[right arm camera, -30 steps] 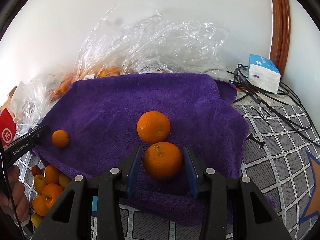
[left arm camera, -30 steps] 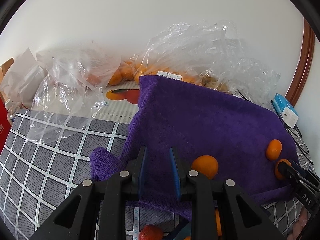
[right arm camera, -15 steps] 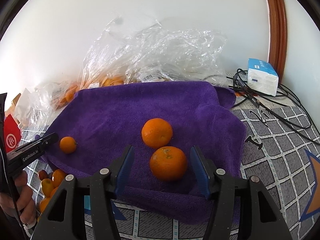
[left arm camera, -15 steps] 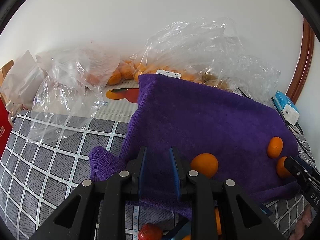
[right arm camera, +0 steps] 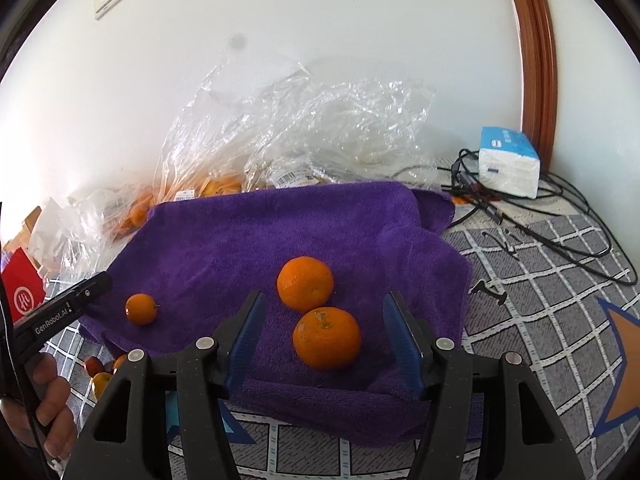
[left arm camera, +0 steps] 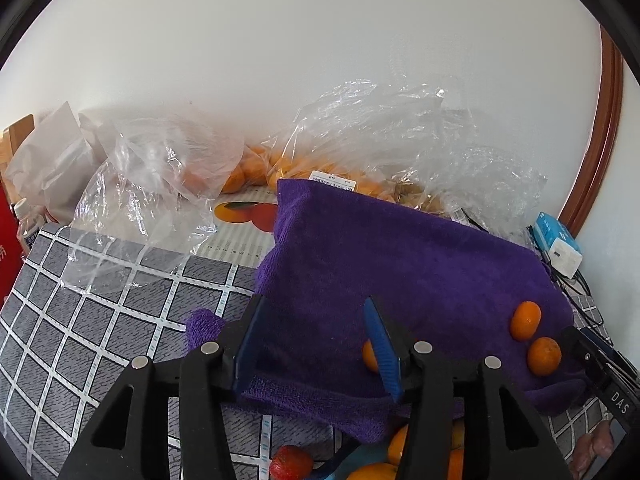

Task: Organize fruits
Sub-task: 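Withdraw both open tools from the towel, then grasp the large orange on the blue star mat with the right tool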

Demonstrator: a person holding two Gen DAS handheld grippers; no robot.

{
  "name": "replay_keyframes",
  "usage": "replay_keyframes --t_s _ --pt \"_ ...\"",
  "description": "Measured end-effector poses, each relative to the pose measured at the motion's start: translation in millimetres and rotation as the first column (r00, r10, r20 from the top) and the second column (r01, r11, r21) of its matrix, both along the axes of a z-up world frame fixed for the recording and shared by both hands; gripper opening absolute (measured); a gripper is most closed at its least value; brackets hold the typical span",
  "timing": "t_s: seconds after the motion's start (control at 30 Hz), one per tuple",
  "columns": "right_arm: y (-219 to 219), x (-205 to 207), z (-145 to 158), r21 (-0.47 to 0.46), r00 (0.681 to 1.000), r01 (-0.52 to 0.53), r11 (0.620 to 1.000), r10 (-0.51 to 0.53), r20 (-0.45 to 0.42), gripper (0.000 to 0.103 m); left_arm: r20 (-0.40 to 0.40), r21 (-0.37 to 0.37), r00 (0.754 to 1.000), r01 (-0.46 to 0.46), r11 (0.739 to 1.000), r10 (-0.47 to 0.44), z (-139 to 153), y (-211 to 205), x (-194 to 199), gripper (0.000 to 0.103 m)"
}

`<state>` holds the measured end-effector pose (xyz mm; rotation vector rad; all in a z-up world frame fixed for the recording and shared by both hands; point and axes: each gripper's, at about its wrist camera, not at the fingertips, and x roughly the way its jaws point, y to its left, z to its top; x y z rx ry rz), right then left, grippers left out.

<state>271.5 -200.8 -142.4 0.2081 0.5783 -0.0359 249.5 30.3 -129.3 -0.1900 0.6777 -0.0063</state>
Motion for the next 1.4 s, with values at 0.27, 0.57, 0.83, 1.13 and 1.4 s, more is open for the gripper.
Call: replay_keyframes --t_s 0.27,0.57,0.83,1.13,1.4 --pt "0 -15 20 0.013 0.999 0.036 0.999 -0.036 0.012 0.06 0.053 0.007 0.998 -0.042 0.999 0.041 14 6 -8 0.049" --pt "15 -48 18 0.037 0.997 0.03 0.999 -0.028 -0.068 0.06 0.142 -0.059 0.989 0.037 0.998 -0.028 50 8 -32 0.049" --pt "35 -69 13 0.004 0.993 0.027 1.0 -0.026 -0.114 0.06 0.063 0.014 0.997 0.043 0.999 -0.043 54 17 -56 0.049" --pt "57 -73 -3 0.0 0.99 -0.002 1.0 0.002 -0.14 0.05 -0.079 0.041 0.996 -0.038 0.998 0.041 10 70 -88 0.049" --pt "78 -70 -7 -0.008 0.985 -0.081 0.997 0.079 -0.155 0.05 -0.197 0.052 0.976 -0.079 0.996 0.088 -34 88 -98 0.049"
